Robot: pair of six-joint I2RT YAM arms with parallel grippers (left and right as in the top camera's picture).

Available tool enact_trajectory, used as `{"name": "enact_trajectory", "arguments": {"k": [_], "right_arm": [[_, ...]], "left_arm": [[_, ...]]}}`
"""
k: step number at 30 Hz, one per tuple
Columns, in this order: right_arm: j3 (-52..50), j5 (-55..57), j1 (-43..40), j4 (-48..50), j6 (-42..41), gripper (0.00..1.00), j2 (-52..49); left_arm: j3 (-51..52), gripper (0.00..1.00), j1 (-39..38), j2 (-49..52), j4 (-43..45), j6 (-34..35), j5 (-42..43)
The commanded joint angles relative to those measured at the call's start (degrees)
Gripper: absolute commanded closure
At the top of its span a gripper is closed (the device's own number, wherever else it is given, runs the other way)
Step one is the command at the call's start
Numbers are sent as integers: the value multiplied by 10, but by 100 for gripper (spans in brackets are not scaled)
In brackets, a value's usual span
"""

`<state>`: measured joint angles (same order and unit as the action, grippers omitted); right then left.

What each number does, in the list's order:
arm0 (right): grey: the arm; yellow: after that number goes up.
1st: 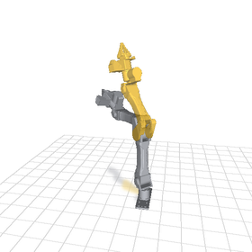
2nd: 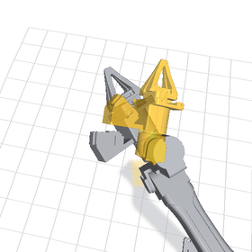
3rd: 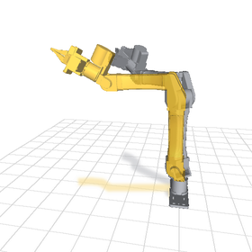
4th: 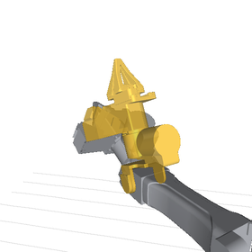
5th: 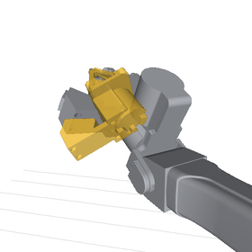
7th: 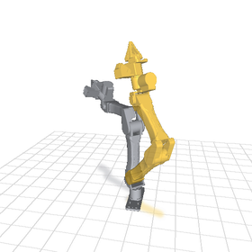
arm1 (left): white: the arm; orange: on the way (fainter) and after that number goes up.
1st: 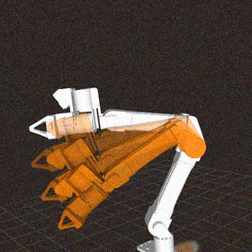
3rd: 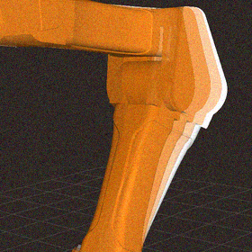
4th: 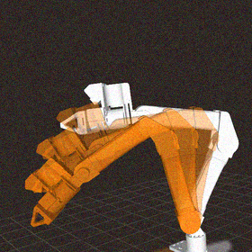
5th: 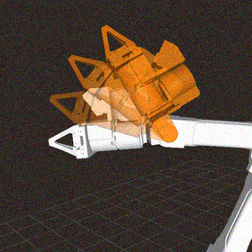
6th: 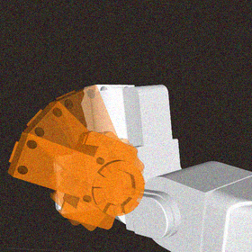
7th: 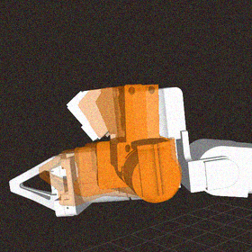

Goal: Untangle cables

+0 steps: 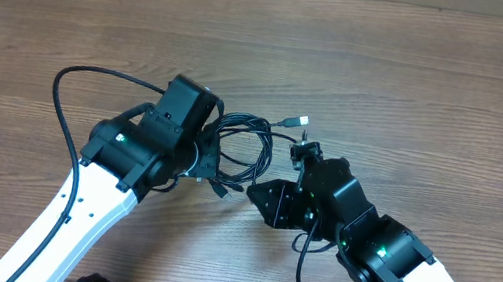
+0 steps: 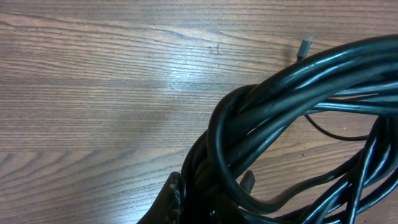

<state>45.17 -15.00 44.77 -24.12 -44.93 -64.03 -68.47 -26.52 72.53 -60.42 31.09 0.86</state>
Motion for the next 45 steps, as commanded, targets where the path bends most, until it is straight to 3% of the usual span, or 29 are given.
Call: {"name": "enact_trajectory", "arguments": {"k": [1,7,20,34,45], "right_arm": [[-2,-12,4,7,5,96,4],[5,-70,4,15,5,96,11],[44,-53,-24,28,0,96,36],[44,137,-24,39,-2,96,35],[44,156,-24,-10,-2,96,-22]], "left_arm": [[-13,96,-2,-9,2,-11,9],[-13,96,-2,-9,6,-33,7],[-13,96,-2,-9,6,-76,50],[-13,96,-2,-9,2,-199,205],[-13,96,-2,-10,18,-208,282]]}}
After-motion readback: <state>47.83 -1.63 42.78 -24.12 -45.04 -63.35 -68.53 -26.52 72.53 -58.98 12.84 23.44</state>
